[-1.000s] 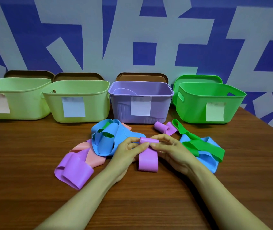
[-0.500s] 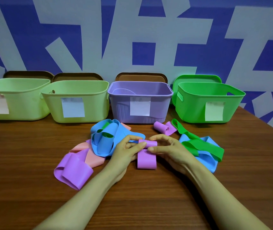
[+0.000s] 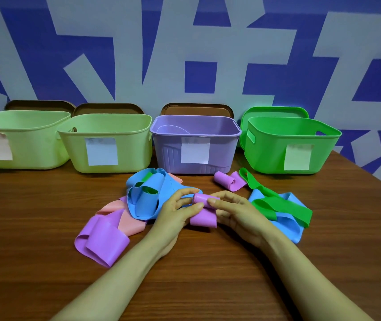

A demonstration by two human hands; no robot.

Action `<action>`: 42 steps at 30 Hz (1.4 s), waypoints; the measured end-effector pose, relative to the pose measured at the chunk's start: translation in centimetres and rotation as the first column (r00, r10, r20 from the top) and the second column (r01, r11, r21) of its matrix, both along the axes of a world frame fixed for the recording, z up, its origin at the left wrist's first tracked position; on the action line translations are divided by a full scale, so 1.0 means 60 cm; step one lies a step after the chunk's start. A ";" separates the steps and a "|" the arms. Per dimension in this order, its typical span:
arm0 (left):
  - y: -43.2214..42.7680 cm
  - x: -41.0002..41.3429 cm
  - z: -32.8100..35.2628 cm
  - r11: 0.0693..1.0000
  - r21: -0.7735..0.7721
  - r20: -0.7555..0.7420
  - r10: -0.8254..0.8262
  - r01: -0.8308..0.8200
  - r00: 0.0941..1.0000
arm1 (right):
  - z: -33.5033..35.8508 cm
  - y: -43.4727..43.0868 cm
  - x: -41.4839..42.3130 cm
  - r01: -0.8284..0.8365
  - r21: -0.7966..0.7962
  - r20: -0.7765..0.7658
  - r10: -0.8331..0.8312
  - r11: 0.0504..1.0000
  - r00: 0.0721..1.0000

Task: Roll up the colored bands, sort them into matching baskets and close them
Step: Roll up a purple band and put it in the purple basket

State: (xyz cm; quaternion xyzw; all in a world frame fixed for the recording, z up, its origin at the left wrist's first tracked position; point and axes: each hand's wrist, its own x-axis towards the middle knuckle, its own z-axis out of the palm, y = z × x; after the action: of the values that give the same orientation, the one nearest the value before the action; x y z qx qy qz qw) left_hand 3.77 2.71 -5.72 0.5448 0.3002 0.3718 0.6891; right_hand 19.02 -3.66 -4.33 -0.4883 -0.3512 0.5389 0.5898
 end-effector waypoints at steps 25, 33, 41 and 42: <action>0.003 0.004 -0.001 0.999 -0.036 0.023 0.026 -0.025 0.999 | 0.004 0.002 -0.001 -0.037 0.016 0.003 0.037 0.999 0.999; 0.004 0.003 0.000 0.999 0.033 0.010 0.040 -0.040 0.999 | 0.003 0.007 -0.006 -0.001 -0.066 0.004 0.001 0.998 1.000; 0.007 0.001 -0.005 0.997 0.066 -0.043 0.048 -0.045 0.998 | -0.010 0.013 -0.004 0.068 0.037 -0.028 -0.067 0.997 0.997; 0.007 0.002 -0.005 0.997 0.053 -0.031 0.051 -0.049 0.998 | -0.011 0.013 -0.006 0.094 0.056 -0.017 -0.094 0.994 0.995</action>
State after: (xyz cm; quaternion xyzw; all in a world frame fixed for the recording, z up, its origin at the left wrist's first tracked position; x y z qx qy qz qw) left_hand 3.88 3.16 -5.99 0.5608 0.3150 0.3878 0.6602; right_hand 18.68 -2.86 -4.97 -0.4833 -0.3388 0.5039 0.6307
